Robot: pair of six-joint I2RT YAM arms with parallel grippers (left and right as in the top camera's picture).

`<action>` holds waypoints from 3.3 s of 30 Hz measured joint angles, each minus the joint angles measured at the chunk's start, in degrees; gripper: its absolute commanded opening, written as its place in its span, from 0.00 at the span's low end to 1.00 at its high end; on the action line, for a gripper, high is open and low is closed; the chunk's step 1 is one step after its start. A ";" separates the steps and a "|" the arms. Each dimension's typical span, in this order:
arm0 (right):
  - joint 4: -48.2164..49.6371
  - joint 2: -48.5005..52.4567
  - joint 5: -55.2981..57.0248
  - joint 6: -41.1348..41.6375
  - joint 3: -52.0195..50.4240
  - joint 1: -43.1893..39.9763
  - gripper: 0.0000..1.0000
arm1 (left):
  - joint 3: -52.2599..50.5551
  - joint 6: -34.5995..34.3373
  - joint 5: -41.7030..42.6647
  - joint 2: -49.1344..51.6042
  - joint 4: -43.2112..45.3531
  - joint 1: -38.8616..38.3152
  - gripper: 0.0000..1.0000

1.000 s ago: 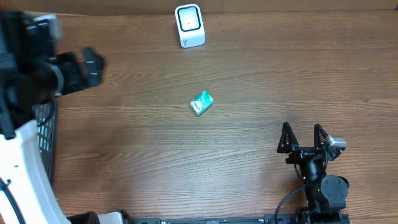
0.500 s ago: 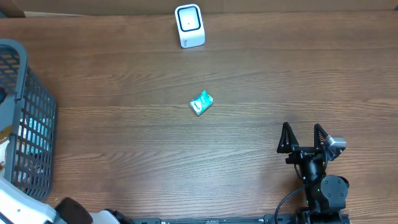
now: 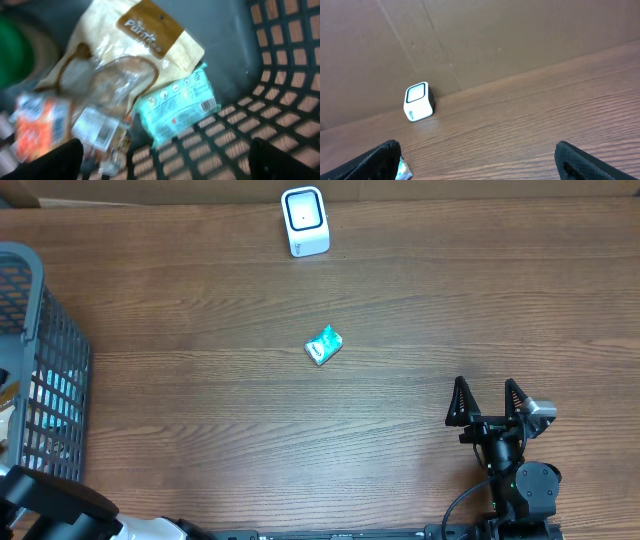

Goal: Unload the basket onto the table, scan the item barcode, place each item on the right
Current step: 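Move the left gripper back over the basket, then grasp the mint-green wipes pack in the basket with the left gripper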

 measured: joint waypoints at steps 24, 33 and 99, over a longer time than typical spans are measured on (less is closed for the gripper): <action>0.00 0.00 0.02 0.00 0.00 0.00 1.00 | -16.50 8.37 4.20 10.64 19.56 -1.05 0.86; 0.00 0.00 0.00 0.00 0.00 0.00 1.00 | -14.12 11.54 4.24 13.60 21.24 -4.55 0.72; 0.00 0.00 0.00 0.02 0.00 0.00 1.00 | 20.81 0.70 -4.94 19.74 -19.17 -5.49 0.04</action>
